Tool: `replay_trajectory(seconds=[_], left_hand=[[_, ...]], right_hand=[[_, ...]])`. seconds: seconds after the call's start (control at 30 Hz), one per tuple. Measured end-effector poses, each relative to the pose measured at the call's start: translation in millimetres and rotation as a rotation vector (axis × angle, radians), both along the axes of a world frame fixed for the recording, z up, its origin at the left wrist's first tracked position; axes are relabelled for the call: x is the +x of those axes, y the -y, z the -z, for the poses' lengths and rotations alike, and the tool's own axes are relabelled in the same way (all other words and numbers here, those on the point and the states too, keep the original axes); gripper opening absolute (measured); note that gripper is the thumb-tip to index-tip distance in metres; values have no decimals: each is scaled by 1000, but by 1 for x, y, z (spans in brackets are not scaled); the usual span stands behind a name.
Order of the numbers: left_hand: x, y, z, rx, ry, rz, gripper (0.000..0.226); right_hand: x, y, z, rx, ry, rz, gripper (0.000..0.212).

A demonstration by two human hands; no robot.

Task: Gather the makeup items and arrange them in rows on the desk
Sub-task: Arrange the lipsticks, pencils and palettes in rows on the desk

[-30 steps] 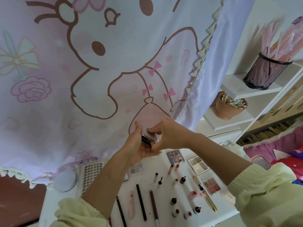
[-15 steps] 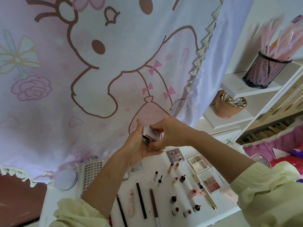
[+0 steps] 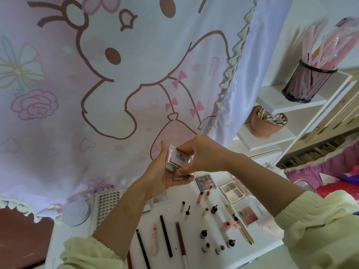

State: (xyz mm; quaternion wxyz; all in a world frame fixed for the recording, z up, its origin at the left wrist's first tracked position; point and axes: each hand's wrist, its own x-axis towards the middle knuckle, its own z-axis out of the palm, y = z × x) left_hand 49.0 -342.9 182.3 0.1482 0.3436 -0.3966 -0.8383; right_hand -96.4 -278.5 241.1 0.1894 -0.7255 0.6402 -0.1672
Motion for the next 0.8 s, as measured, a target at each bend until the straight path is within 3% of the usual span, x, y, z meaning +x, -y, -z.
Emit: replay_trajectory(seconds=[0.6, 0.8], left_hand=[[1, -3, -2, 23, 19, 13, 70], [2, -9, -4, 108, -23, -33, 70]], right_hand=[[-3, 3, 8, 51, 48, 7, 30], [-8, 4, 2, 145, 215, -16, 33]])
